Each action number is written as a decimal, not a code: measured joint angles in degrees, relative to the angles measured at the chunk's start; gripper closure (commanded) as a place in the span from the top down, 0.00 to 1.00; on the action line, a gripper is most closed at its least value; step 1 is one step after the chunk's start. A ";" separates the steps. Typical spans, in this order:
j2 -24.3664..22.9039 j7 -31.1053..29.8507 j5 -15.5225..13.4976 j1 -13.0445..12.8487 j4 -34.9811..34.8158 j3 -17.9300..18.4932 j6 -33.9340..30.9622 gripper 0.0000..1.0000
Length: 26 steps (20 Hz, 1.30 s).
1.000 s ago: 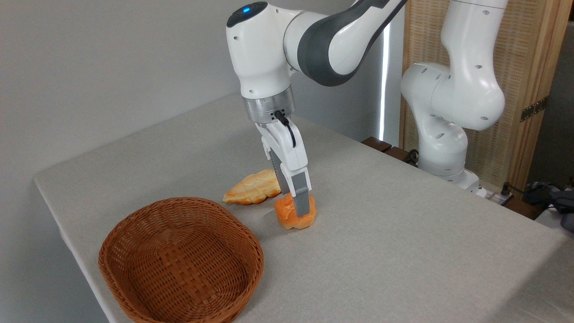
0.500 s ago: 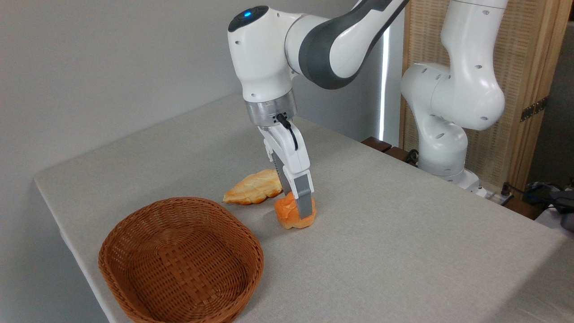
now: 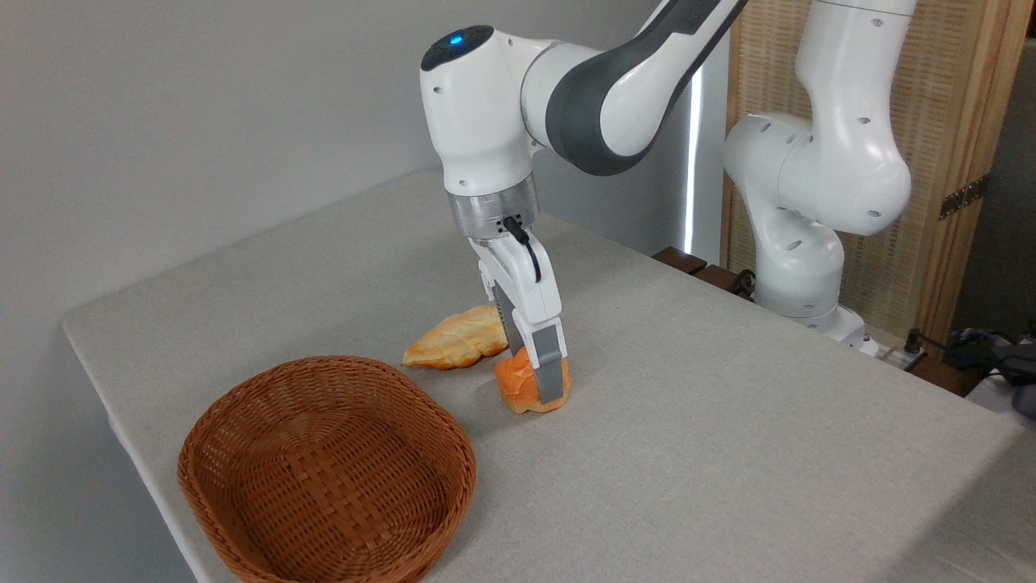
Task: Put bread into the basket
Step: 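Close the gripper on the orange bun, then lift the orange bun and carry it over the wicker basket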
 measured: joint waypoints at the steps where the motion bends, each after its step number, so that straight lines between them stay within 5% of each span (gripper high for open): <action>1: 0.00 0.00 0.00 0.00 0.00 0.00 0.00 0.41; 16: -0.25 0.04 0.00 -0.23 0.16 -0.02 -0.07 0.41; 21: -0.61 0.05 -0.16 -1.06 6.11 -0.03 -9.39 0.41; 26: -0.58 0.05 -6.46 -1.10 13.84 1.27 -13.44 0.42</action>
